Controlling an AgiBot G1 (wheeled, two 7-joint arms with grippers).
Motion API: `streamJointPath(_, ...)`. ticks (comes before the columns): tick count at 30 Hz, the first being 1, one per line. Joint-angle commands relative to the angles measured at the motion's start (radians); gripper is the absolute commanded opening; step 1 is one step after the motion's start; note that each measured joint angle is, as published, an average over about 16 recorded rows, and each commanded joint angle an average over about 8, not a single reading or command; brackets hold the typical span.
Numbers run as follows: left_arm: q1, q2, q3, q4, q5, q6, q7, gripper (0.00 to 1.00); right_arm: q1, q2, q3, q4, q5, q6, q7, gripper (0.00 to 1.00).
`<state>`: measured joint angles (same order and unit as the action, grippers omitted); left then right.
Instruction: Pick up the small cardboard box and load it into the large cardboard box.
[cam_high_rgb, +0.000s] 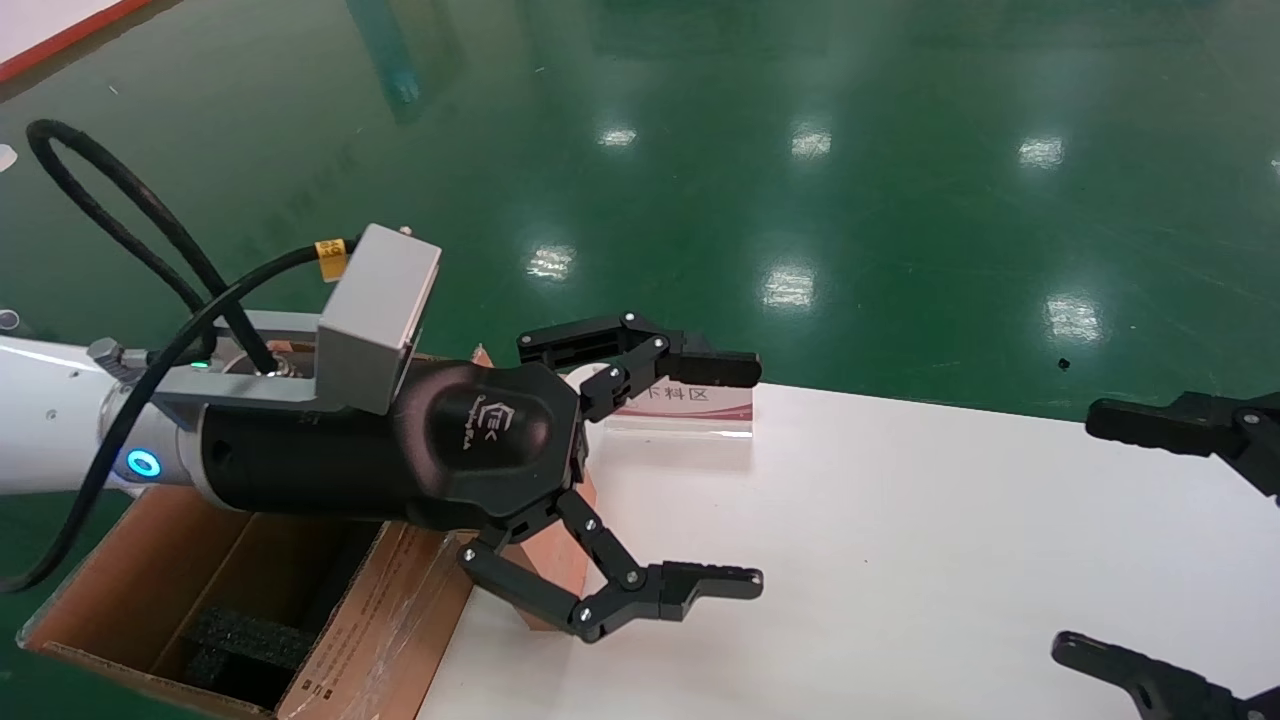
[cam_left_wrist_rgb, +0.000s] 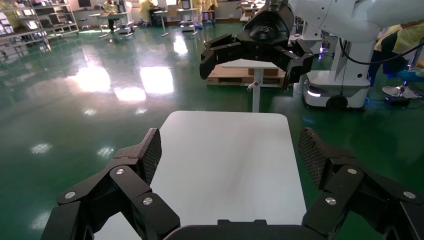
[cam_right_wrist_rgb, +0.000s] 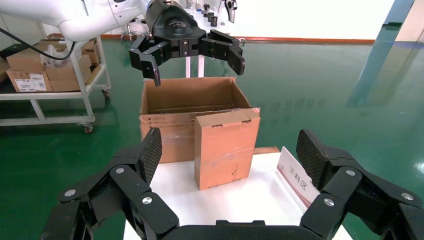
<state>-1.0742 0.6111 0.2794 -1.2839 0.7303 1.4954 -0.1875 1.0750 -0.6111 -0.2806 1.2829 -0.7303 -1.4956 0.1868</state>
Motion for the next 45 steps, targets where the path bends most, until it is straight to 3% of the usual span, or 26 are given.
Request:
streamJointPath(1,0.0,0.0,0.0,0.0,0.0,0.0,0.0,1.0,0.0,0.0,0.0,0.0,0.0,0.0,0.0,1.0)
streamJointPath(17,-0.004,-0.007,0.009,-0.002,0.019,-0.006,-0.016,1.0,0.0,0.0,0.0,0.0,0.0,0.0,0.0,1.0)
streamJointPath(26,-0.081,-0.064,0.09,-0.054,0.213,-0.076,-0.209,1.0,0.001,0.0,-0.001,-0.001,0.0,0.0,-0.001,1.0)
streamJointPath(30,-0.151,-0.077,0.139,-0.067,0.325,-0.071,-0.32,1.0,0.001,0.0,-0.001,-0.001,0.001,0.0,-0.001,1.0)
streamJointPath(36,-0.331,-0.051,0.252,-0.072,0.535,0.027,-0.501,1.0,0.001,0.0,-0.002,-0.001,0.001,0.0,-0.001,1.0)
streamJointPath(45,-0.595,0.018,0.522,-0.07,0.722,0.091,-0.711,1.0,0.001,0.001,-0.002,-0.001,0.001,0.0,-0.001,1.0)
